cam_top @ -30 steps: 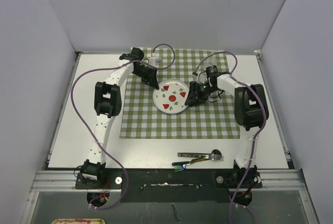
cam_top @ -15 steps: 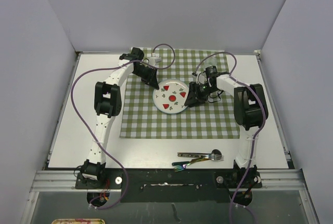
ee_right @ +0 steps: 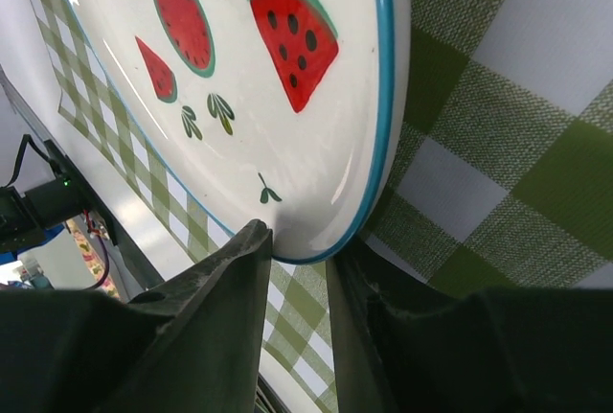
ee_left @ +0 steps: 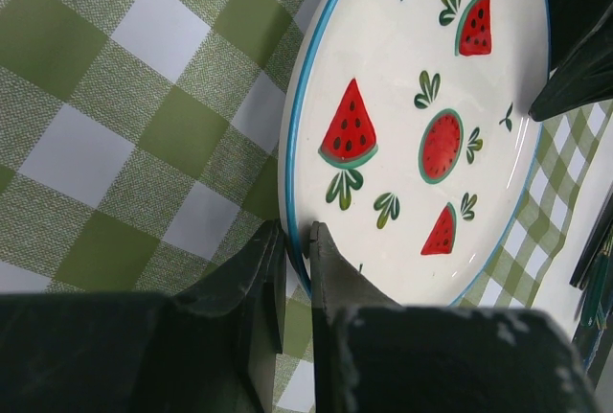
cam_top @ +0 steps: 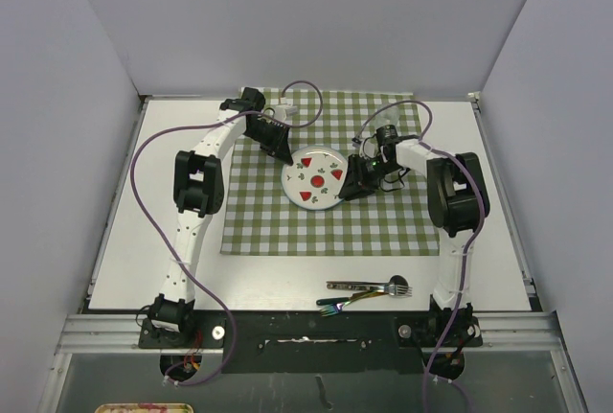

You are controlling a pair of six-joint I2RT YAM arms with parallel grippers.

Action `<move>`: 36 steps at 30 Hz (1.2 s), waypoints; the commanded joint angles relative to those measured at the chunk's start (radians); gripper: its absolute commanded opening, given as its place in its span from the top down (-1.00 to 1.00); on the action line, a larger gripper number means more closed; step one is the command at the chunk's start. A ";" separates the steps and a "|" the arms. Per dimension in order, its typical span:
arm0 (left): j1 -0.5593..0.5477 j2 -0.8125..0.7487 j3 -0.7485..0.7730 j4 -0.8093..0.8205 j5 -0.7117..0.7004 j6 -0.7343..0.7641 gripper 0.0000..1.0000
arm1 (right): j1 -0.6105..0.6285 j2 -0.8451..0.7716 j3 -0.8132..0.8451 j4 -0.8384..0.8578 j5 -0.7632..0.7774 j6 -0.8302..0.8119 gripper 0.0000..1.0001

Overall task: Set the dinner table for one person
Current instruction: Place the plate on the napkin.

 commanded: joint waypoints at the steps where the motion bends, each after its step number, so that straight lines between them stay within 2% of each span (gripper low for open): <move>1: -0.015 -0.033 0.035 -0.015 -0.020 0.076 1.00 | 0.010 0.017 0.041 0.033 -0.026 0.007 0.41; 9: -0.016 -0.035 0.023 -0.017 -0.023 0.086 1.00 | 0.012 0.019 0.068 0.030 -0.037 0.014 0.54; 18: -0.018 -0.035 0.014 -0.021 -0.025 0.092 1.00 | 0.018 0.012 0.091 0.025 -0.057 0.022 1.00; 36: -0.035 -0.045 0.093 -0.110 -0.046 0.124 1.00 | 0.014 -0.021 0.115 0.051 -0.129 0.067 1.00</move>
